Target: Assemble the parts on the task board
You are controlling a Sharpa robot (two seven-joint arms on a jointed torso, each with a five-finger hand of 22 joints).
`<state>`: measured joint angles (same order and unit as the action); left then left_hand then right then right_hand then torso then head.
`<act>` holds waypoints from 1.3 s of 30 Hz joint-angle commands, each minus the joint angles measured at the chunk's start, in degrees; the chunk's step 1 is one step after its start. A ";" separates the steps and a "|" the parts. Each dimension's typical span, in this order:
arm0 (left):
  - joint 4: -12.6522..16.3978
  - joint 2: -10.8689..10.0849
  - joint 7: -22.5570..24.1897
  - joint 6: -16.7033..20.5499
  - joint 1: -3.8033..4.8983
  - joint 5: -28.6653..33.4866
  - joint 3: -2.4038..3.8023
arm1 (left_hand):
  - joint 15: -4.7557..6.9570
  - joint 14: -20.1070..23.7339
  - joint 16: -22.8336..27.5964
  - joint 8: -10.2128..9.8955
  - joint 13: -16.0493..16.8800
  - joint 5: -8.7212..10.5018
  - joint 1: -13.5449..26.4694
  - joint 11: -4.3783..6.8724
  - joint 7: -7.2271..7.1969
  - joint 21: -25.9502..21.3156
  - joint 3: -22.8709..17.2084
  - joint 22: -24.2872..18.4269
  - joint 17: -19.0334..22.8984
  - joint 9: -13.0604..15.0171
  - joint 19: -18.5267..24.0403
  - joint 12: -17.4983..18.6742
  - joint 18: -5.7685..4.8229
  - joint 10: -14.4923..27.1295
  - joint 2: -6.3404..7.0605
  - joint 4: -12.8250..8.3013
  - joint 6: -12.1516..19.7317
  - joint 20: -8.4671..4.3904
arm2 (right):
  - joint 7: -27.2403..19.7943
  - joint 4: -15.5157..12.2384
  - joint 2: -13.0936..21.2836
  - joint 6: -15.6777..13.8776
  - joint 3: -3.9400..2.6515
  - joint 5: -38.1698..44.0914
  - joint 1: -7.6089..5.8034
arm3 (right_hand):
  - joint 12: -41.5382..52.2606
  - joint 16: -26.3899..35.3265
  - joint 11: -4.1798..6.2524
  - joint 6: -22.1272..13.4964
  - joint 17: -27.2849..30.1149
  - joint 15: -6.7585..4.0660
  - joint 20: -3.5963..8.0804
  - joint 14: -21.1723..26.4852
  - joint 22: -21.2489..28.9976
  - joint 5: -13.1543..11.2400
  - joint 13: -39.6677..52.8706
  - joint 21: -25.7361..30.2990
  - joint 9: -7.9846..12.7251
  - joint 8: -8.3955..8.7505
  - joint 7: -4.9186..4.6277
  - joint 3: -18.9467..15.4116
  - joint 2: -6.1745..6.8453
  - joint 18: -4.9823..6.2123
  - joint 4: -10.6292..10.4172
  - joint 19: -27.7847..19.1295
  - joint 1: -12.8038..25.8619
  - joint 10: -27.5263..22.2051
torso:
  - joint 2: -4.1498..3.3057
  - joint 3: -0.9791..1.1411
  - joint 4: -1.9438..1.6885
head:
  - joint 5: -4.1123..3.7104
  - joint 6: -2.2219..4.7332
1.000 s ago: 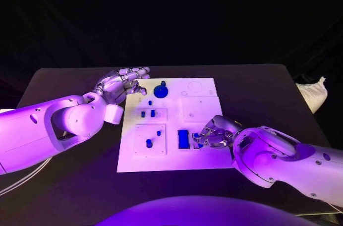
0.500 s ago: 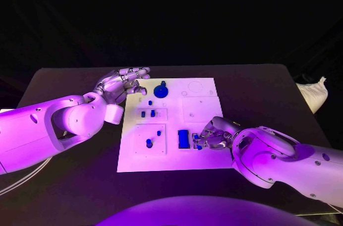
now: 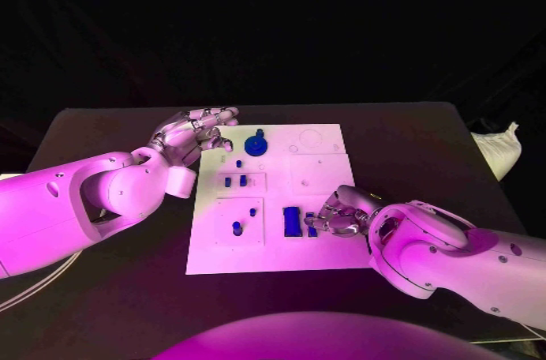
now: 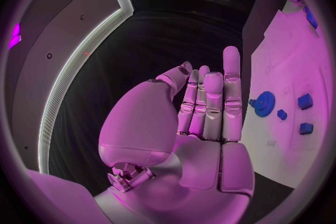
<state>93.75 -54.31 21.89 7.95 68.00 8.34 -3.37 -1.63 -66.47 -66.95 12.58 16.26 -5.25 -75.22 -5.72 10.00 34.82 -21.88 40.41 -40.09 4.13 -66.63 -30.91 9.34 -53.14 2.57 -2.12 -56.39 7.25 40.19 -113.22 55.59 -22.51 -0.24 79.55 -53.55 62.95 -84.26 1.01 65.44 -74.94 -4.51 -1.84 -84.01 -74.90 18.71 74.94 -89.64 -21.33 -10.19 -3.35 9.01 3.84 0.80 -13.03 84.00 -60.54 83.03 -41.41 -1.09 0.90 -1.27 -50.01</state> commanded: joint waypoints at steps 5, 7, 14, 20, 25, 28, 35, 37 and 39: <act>0.20 0.01 0.28 -1.02 0.01 -0.23 0.03 | 0.15 0.38 0.19 0.28 -0.08 -0.23 0.62 -0.17 0.10 0.30 0.28 -0.07 0.04 -0.08 0.43 0.21 1.14 -0.41 0.08 -0.18 0.39 0.00 | 0.23 -0.11 -0.19 0.29 0.00 1.35 0.03 | -0.24 -0.17 0.11 0.39 -5.18 -0.26 0.25 -4.18 -15.10 -1.86 0.34 -0.36 -0.43 0.05 0.14 -2.75 -0.34 -0.80 -1.75 6.00 0.83 0.32 | 0.01 0.02 0.06 | -0.04 0.01; 0.20 0.01 0.27 -1.02 0.01 -0.23 0.03 | 0.15 0.38 0.19 0.28 -0.08 -0.23 0.62 -0.17 0.10 0.30 0.28 -0.07 0.04 -0.08 0.43 0.21 1.14 -0.41 0.08 -0.18 0.39 0.00 | 0.17 -0.16 -0.13 0.30 0.00 1.39 0.03 | -0.28 -0.21 0.11 0.40 -5.26 -0.27 0.26 -4.20 -15.10 -2.17 0.34 -0.36 -0.59 0.06 0.17 -3.65 -0.48 -0.80 -2.42 6.00 0.87 0.34 | 0.01 0.03 0.06 | -0.07 0.01; 0.13 0.08 0.25 -1.12 0.01 -0.23 0.03 | 0.15 0.38 0.19 0.28 -0.08 -0.23 0.62 -0.17 0.10 0.30 0.28 -0.07 0.04 -0.08 0.43 0.21 1.14 -0.41 0.08 -0.18 0.39 0.00 | -1.17 -0.79 1.24 0.04 0.00 2.05 0.04 | 0.61 -0.09 0.26 0.75 -5.11 -0.36 0.35 -4.16 -15.10 -3.93 0.94 -0.36 -1.17 -0.15 0.30 -5.50 -0.51 -0.80 -1.99 6.00 -1.72 0.49 | 0.06 0.10 0.06 | -0.11 0.01; -0.01 0.05 0.26 -1.17 0.01 -0.23 0.03 | 0.15 0.38 0.19 0.28 -0.08 -0.23 0.62 -0.17 0.10 0.30 0.28 -0.07 0.04 -0.08 0.43 0.21 1.14 -0.41 0.08 -0.18 0.39 0.00 | -4.05 -1.63 3.22 1.25 0.00 1.43 0.07 | 0.89 0.06 0.06 0.29 -4.94 -0.23 0.26 -4.12 -15.10 -8.67 1.30 -0.36 -1.55 0.11 0.10 -7.83 0.34 -0.80 -0.28 6.00 -4.99 0.38 | 0.04 0.10 0.14 | -0.10 0.01; -0.14 0.12 0.25 -1.29 0.00 -0.23 0.03 | 0.15 0.38 0.19 0.28 -0.08 -0.23 0.62 -0.17 0.10 0.30 0.28 -0.07 0.04 -0.08 0.43 0.21 1.14 -0.41 0.08 -0.18 0.39 0.00 | -5.43 -2.04 4.28 2.51 0.00 1.04 0.16 | 0.83 0.14 -0.04 0.09 -4.85 -0.13 0.16 -4.10 -15.10 -11.35 1.40 -0.36 -1.77 0.27 -0.02 -9.46 0.36 -0.80 0.40 6.00 -6.44 0.28 | 0.03 0.08 0.10 | -0.27 0.01; -0.20 0.16 0.24 -1.32 0.00 -0.23 0.02 | 0.15 0.38 0.19 0.28 -0.08 -0.23 0.62 -0.17 0.10 0.30 0.28 -0.07 0.04 -0.08 0.43 0.21 1.14 -0.41 0.08 -0.18 0.39 0.00 | -5.76 -2.04 4.64 3.01 0.00 0.96 0.20 | 0.76 0.18 -0.07 0.04 -4.81 -0.10 0.12 -4.10 -15.10 -12.15 1.42 -0.36 -1.89 0.33 -0.05 -10.02 0.17 -0.80 0.93 6.00 -7.40 0.22 | 0.02 0.12 0.09 | -0.17 0.01; -0.31 0.22 0.19 -1.36 -0.01 -0.23 0.02 | 0.15 0.38 0.19 0.28 -0.08 -0.23 0.62 -0.17 0.10 0.30 0.28 -0.07 0.04 -0.08 0.43 0.21 1.14 -0.41 0.08 -0.18 0.39 0.00 | -6.02 -1.75 4.68 3.98 0.00 0.97 0.24 | 0.71 0.20 -0.08 0.02 -4.79 -0.09 0.11 -4.09 -15.10 -12.44 1.42 -0.36 -1.94 0.36 -0.07 -10.34 0.05 -0.80 1.19 6.00 -7.87 0.18 | -0.02 0.05 0.00 | -0.19 0.01; -0.31 0.23 0.19 -1.37 -0.01 -0.23 0.02 | 0.15 0.38 0.19 0.28 -0.08 -0.23 0.62 -0.17 0.10 0.30 0.28 -0.07 0.04 -0.08 0.43 0.21 1.14 -0.41 0.08 -0.18 0.39 0.00 | -6.00 -1.51 4.45 4.21 0.00 1.03 0.25 | 0.73 0.20 -0.09 0.01 -4.79 -0.08 0.10 -4.09 -15.10 -12.49 1.45 -0.36 -1.97 0.37 -0.08 -10.43 -0.05 -0.80 1.30 6.00 -8.07 0.18 | -0.05 0.03 -0.01 | -0.21 0.01; -0.30 0.25 0.19 -1.39 -0.01 -0.23 0.01 | 0.15 0.38 0.19 0.28 -0.08 -0.23 0.62 -0.17 0.10 0.30 0.28 -0.07 0.04 -0.08 0.43 0.21 1.14 -0.41 0.08 -0.18 0.39 0.00 | -5.92 -1.13 4.06 4.30 0.00 1.17 0.27 | 0.75 0.24 -0.10 0.01 -4.74 -0.07 0.09 -4.08 -15.10 -12.53 1.48 -0.36 -2.02 0.39 -0.09 -10.60 -0.27 -0.80 1.57 6.00 -8.55 0.18 | -0.04 0.02 -0.02 | -0.21 0.01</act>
<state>93.40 -54.19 21.80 7.82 68.00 8.32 -3.38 -1.63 -66.47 -66.95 12.58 16.26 -5.25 -75.22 -5.72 10.00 34.82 -21.88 40.41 -40.10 4.12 -66.63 -30.91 9.34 -53.14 2.57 -2.12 -56.39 7.25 35.12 -114.51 59.85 -19.92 -0.25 80.32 -53.36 63.63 -84.23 1.21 65.62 -74.92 -4.51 -1.85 -84.01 -74.93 6.42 75.11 -89.64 -23.29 -10.18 -3.16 -1.38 3.68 0.80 -11.50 84.00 -68.59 83.23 -41.43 -1.03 0.91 -1.46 -50.01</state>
